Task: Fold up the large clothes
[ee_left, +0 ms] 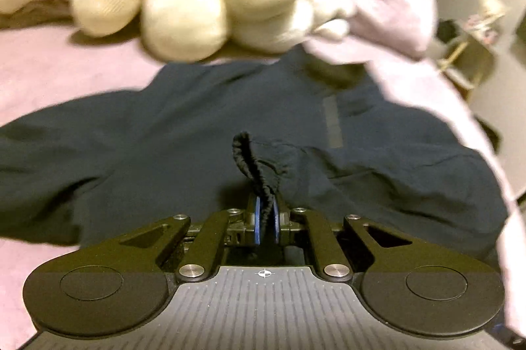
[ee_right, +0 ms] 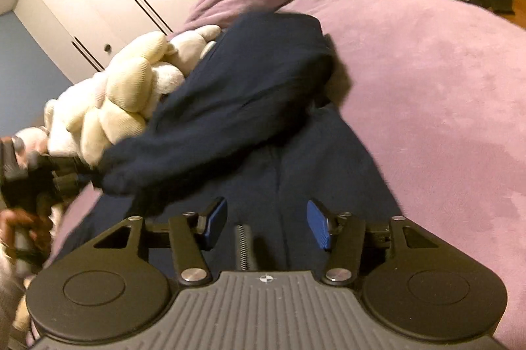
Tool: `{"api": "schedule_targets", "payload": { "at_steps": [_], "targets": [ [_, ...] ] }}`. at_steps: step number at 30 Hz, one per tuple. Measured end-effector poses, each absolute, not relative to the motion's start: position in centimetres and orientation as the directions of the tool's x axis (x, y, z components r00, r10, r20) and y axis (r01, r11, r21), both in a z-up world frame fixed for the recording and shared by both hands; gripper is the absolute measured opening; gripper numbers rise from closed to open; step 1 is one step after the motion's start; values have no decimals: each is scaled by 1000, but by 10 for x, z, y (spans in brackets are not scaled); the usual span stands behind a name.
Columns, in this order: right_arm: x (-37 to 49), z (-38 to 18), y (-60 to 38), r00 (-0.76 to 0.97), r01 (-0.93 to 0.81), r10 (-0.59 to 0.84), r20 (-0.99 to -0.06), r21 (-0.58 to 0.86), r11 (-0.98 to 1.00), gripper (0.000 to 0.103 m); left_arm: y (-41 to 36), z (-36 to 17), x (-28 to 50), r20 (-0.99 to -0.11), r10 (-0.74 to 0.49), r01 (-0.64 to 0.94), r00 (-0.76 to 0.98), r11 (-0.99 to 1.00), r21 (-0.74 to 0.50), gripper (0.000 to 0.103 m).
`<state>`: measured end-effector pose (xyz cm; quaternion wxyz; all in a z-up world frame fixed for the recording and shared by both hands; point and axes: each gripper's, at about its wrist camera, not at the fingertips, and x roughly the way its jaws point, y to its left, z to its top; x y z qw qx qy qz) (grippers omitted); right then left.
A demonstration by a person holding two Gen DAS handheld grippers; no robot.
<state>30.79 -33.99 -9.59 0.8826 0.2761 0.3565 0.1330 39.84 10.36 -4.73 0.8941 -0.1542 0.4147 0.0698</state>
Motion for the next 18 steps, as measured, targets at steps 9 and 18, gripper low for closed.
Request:
{"api": "schedule_targets", "payload": {
  "at_steps": [9, 18],
  "targets": [
    [333, -93, -325, 709, -34, 464, -530, 632, 774, 54, 125, -72, 409, -760, -65, -278, 647, 907, -315, 11],
    [402, -87, -320, 753, 25, 506, -421, 786, 617, 48, 115, 18, 429, -600, -19, -193, 799, 939, -286, 9]
  ]
}}
